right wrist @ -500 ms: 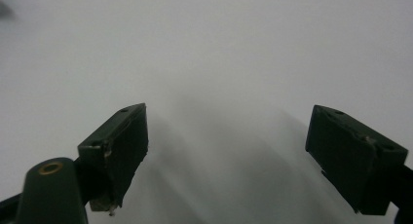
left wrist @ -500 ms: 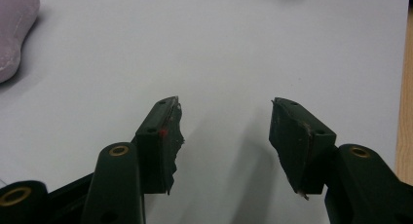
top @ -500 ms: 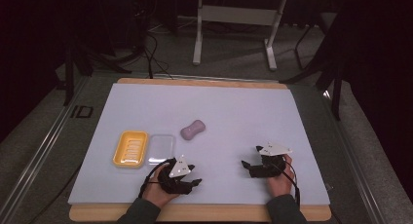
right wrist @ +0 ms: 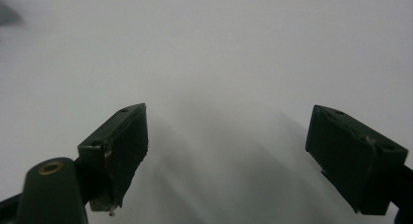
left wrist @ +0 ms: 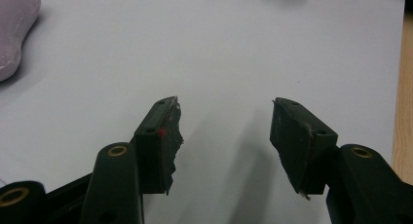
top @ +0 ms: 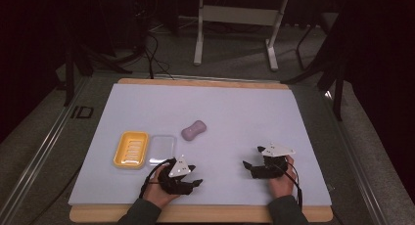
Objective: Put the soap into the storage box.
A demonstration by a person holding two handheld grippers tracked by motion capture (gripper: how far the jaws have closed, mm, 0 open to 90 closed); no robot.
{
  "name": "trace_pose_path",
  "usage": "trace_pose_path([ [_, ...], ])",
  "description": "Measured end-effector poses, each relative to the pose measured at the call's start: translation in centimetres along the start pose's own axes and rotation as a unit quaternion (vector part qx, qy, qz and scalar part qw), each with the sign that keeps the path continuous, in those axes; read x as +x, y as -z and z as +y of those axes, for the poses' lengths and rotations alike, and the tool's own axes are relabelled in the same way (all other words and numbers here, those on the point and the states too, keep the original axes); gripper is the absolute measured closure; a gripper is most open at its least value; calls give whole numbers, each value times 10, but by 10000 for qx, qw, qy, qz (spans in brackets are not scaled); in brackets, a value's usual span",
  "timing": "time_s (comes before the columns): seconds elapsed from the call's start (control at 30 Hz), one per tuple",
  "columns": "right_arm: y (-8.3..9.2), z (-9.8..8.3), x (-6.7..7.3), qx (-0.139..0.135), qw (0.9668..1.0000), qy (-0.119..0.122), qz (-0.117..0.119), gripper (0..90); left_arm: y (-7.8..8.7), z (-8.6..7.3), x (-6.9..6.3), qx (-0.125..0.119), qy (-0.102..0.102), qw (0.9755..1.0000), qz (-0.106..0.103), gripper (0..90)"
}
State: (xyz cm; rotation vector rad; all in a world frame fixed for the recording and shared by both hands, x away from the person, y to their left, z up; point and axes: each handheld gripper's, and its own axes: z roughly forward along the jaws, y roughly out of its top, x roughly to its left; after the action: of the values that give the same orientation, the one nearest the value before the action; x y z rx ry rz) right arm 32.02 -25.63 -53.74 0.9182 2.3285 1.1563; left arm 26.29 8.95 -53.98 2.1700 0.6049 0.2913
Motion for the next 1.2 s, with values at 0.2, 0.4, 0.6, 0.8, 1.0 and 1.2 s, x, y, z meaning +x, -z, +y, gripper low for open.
trace_pose_path([
  [0.2, 1, 0, 0, -34, 10000, 1, 7, 153, 0, 0, 0, 37, 42, 10000, 68, 448],
  [0.4, 1, -1, 0, -78, 10000, 2, 13, 153, -2, 2, -2, 142, -87, 9997, 152, 449],
  [0.6, 2, -1, 0, -106, 9999, 8, 20, 153, 0, 5, -4, 93, -126, 9998, 129, 448],
  [0.8, 2, -1, 0, -106, 9999, 5, 23, 153, 5, 9, -5, 84, -163, 9997, 181, 446],
  [1.0, 3, -1, 0, -133, 9999, -19, 11, 153, 10, 14, -1, 120, -199, 9994, 238, 441],
  [1.2, 3, -1, 0, -184, 9998, -31, 17, 153, 15, 20, 4, 217, -250, 9991, 272, 438],
])
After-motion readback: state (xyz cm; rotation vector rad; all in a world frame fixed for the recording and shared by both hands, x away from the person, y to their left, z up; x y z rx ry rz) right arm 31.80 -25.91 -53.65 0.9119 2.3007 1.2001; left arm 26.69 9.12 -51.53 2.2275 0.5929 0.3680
